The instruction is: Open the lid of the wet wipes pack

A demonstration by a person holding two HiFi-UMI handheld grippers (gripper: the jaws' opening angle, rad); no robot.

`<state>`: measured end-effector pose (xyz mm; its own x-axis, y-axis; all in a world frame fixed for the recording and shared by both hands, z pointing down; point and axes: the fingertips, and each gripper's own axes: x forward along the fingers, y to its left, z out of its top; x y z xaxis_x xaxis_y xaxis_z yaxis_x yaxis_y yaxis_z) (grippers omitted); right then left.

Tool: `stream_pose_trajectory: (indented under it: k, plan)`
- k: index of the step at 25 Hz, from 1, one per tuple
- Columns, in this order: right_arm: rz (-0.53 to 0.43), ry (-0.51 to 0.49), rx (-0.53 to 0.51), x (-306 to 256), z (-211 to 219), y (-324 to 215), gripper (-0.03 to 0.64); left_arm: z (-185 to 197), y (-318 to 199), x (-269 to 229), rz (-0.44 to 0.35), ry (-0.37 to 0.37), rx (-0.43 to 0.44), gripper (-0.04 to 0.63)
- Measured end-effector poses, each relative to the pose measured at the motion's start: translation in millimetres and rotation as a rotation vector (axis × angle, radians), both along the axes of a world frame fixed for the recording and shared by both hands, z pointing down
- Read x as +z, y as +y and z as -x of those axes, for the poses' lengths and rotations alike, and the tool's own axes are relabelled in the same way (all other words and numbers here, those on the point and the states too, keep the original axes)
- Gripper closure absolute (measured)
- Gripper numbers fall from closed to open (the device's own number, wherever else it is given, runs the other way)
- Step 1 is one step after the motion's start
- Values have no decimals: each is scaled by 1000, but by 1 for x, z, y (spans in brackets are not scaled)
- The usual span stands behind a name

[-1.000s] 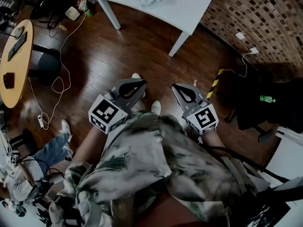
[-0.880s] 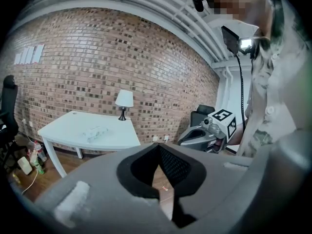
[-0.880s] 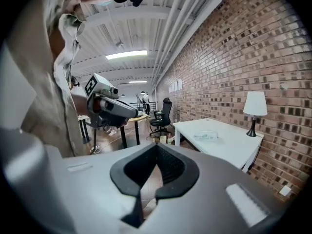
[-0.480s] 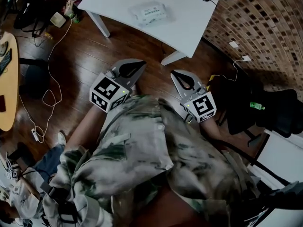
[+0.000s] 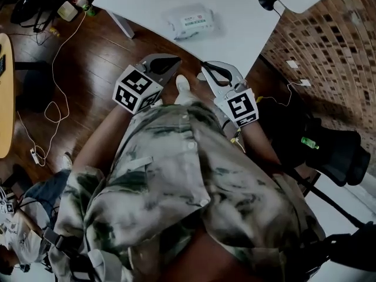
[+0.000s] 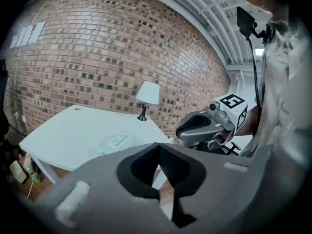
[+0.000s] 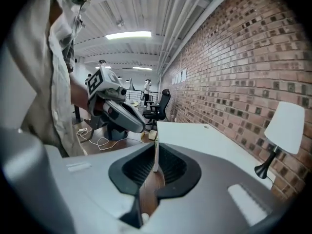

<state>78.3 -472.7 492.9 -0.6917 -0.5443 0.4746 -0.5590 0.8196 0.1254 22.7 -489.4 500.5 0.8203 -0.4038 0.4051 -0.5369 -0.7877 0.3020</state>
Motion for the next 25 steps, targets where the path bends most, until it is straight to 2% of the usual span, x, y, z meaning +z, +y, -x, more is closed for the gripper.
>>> stream_pose_trajectory:
  k: [5, 11, 17, 25]
  plan:
    - [14, 80, -99, 32, -7, -64, 577, -4, -47, 30, 62, -74, -76, 595]
    - [-13, 218, -262, 77, -12, -114, 555, -19, -90, 79, 106, -140, -143, 597]
    - [-42, 309, -420, 114, -5, -137, 555, -26, -107, 123, 197, -178, -214, 597]
    - [-55, 367, -557, 136, 4, -143, 555, -25, -115, 149, 248, -223, -256, 597]
